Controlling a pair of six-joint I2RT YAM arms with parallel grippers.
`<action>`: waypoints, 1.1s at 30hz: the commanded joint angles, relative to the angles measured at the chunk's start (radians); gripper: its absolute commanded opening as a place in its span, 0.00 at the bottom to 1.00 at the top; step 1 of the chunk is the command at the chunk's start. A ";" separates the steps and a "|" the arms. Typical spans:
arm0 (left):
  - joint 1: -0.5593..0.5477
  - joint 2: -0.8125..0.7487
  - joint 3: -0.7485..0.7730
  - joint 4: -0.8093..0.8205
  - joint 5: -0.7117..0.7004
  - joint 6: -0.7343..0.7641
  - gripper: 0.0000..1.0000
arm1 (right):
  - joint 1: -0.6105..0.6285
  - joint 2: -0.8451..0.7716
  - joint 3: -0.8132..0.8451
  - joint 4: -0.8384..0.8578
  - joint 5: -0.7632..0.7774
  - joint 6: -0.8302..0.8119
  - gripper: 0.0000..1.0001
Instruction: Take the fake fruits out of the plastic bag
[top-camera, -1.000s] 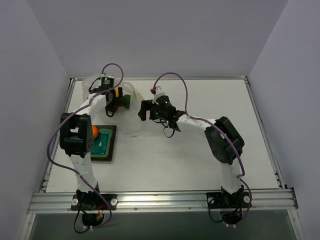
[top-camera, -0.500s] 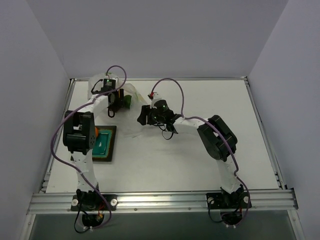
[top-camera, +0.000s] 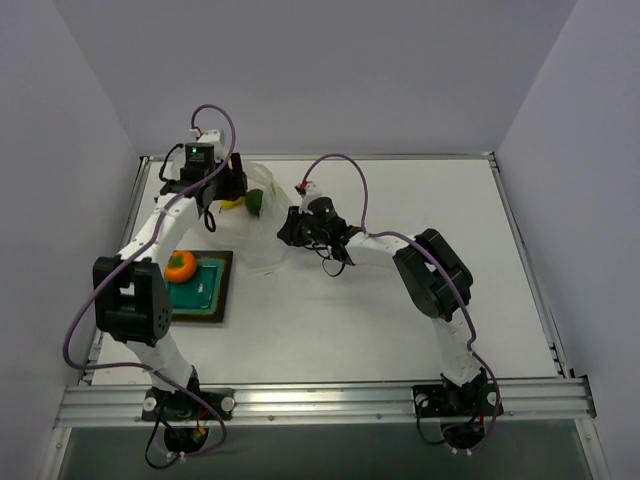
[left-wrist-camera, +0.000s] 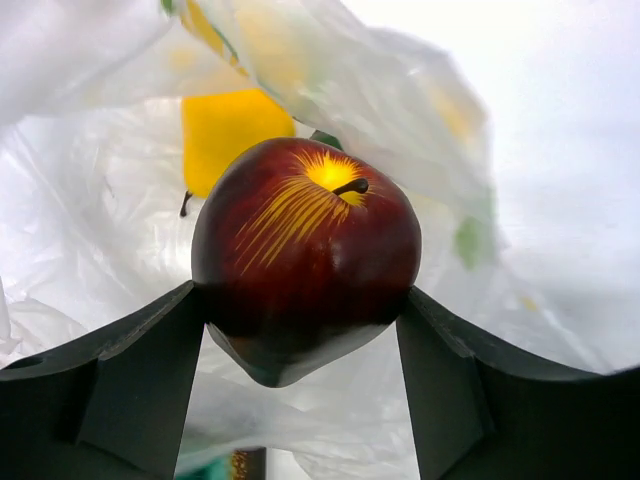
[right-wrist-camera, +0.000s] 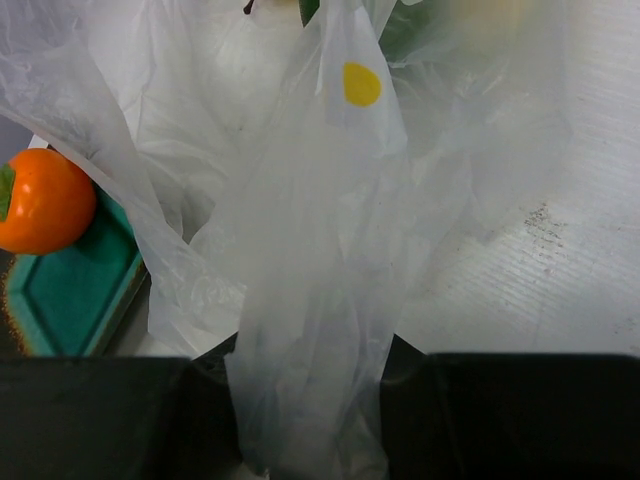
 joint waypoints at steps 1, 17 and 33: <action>-0.012 -0.133 -0.009 0.038 0.076 -0.065 0.18 | 0.006 -0.029 0.024 0.027 0.005 -0.002 0.15; -0.041 -0.796 -0.685 0.032 -0.330 -0.384 0.23 | 0.007 -0.046 0.027 -0.001 0.001 -0.013 0.17; -0.042 -0.595 -0.777 0.131 -0.384 -0.386 0.64 | 0.007 -0.046 0.024 -0.012 -0.005 -0.020 0.18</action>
